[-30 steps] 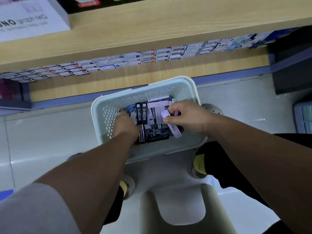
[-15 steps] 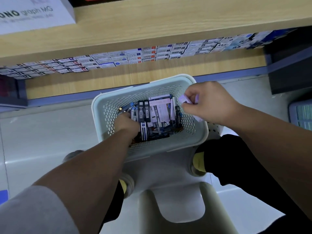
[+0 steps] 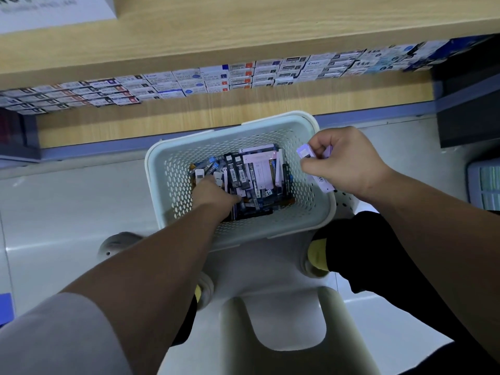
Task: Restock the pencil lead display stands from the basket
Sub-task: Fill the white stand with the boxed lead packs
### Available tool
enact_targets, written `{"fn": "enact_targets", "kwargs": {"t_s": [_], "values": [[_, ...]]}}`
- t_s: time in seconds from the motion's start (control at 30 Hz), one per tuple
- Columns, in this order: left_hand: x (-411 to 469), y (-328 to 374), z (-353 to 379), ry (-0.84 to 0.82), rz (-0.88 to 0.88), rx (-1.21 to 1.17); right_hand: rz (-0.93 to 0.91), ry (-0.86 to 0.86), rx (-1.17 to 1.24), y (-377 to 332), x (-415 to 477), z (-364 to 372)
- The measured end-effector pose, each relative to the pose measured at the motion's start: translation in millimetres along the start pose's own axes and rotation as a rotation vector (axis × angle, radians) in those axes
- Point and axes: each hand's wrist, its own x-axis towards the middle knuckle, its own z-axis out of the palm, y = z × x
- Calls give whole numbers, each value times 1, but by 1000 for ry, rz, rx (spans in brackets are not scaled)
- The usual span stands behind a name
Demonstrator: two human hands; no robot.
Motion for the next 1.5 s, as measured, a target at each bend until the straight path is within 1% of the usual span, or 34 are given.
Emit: {"fn": "enact_targets", "kwargs": {"t_s": [0.17, 0.23, 0.37, 0.5, 0.63, 0.77, 0.97, 1.1, 1.23, 1.4, 1.43, 1.5], "values": [[-1, 7, -2, 20, 125, 213, 12, 14, 3, -1, -1, 3], [-1, 5, -3, 31, 164, 247, 4, 17, -20, -1, -1, 3], [3, -3, -3, 57, 160, 175, -6, 22, -41, -2, -1, 4], [8, -6, 0, 86, 156, -37, -6, 32, -45, -2, -1, 5], [12, -5, 5, 110, 109, -160, 4, 44, -50, -3, -1, 4], [14, 5, 11, 85, 99, -171, 9, 45, -44, -5, -1, 5], [17, 23, 10, 3, 69, -57, 6, 39, -59, -2, 0, 5], [18, 23, 8, 9, 82, -26, 5, 42, -62, 0, 0, 5], [20, 22, 5, -3, 81, -121, -7, 35, -61, 1, 0, 5], [19, 26, 3, -40, -24, -440, -4, 29, -33, 0, -1, 4], [19, 26, 4, -38, -46, -463, -3, 28, -30, -1, -1, 4], [19, 29, 8, -21, -40, -427, -2, 27, -29, -1, -1, 4]]}}
